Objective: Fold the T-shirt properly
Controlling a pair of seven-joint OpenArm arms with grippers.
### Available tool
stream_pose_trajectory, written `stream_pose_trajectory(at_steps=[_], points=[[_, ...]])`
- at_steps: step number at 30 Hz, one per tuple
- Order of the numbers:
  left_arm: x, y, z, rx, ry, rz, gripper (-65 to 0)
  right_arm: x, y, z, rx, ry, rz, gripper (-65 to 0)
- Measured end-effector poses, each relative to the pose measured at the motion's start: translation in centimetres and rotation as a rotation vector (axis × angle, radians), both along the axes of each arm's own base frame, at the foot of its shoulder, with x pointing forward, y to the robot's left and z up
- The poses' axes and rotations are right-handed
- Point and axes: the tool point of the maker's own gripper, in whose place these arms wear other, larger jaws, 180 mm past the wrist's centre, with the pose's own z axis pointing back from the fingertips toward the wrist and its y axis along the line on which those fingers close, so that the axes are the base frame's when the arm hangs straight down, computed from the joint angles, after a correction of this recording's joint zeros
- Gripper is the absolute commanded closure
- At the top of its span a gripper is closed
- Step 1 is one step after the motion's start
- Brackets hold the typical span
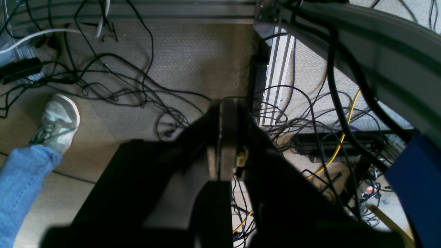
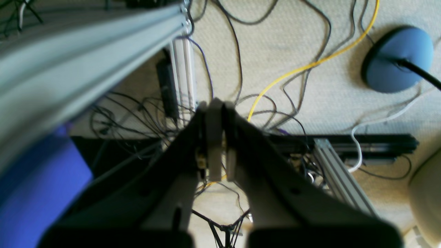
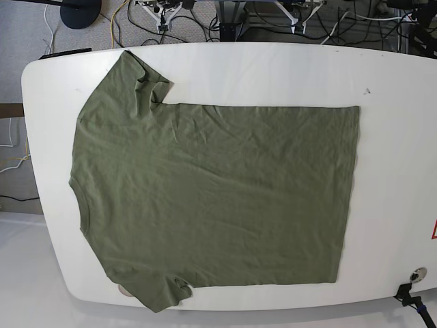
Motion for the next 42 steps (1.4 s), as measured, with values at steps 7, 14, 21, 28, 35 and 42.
stream_pose_trajectory(at_steps=[7,14,21,28,35,42], points=[[-1.8,-0.1,1.2,-0.001,-0.046,-0.004,-35.2,-1.4,-0.1,2.0,-0.002,-0.088,0.003,-11.1],[-4.3,0.0,3.5,0.001,-0.091,-0.016,-36.2,-4.9,-1.1,5.5,-0.018,-0.133,0.028,-33.6],[-5.4,-0.2,8.5,0.000,-0.202,-0.033,-35.9,-4.9,-0.5,11.2,-0.002,-0.257,0.041,-34.3],[-6.2,0.5,14.8,0.009,-0.286,-0.077,-35.9,-5.3,0.0,17.0,0.005,-0.327,0.049,-34.3],[-0.2,0.6,21.5,0.006,-0.495,-0.141,-35.8,-0.8,0.4,22.6,0.010,-0.493,0.054,-34.3],[7.7,2.6,27.8,0.082,-0.746,-0.149,-35.8,5.9,-1.0,27.0,-0.041,-0.699,0.045,-34.3]])
